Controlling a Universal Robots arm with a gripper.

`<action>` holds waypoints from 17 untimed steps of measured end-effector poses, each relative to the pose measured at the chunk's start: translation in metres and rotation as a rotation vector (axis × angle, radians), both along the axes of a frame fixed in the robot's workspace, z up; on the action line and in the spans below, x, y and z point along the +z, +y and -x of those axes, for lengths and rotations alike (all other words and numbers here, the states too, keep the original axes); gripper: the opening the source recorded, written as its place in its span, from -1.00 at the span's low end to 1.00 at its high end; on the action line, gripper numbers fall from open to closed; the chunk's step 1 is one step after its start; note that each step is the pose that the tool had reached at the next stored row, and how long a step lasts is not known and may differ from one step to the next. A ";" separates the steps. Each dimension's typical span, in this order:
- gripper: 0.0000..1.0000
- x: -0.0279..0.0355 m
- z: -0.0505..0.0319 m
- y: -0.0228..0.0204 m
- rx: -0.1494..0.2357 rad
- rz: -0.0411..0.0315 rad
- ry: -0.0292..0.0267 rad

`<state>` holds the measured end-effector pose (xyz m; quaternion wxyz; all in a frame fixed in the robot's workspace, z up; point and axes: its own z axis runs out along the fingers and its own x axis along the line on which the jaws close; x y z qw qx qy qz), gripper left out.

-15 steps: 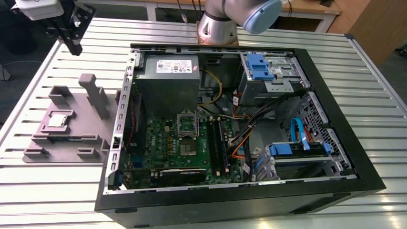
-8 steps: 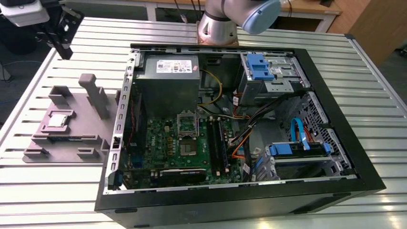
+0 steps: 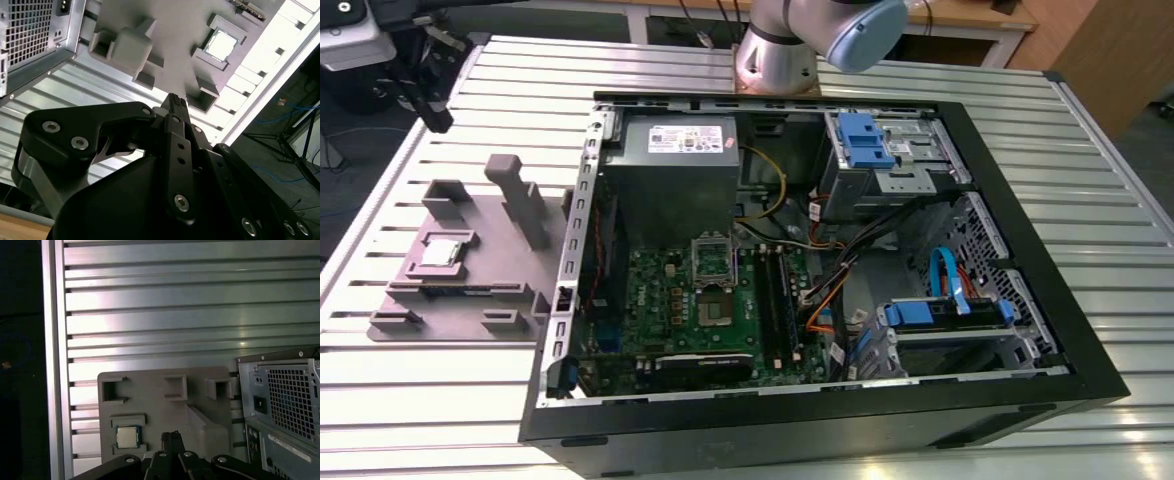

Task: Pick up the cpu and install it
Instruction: 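Reach for the cpu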

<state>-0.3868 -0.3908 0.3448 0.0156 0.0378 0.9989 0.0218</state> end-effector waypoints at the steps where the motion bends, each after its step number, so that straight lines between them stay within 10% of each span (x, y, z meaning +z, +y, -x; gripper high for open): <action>1: -0.79 -0.0017 0.0022 -0.0001 0.000 0.0000 0.0001; 17: -0.79 -0.0155 0.0166 -0.0006 0.000 0.0000 0.0008</action>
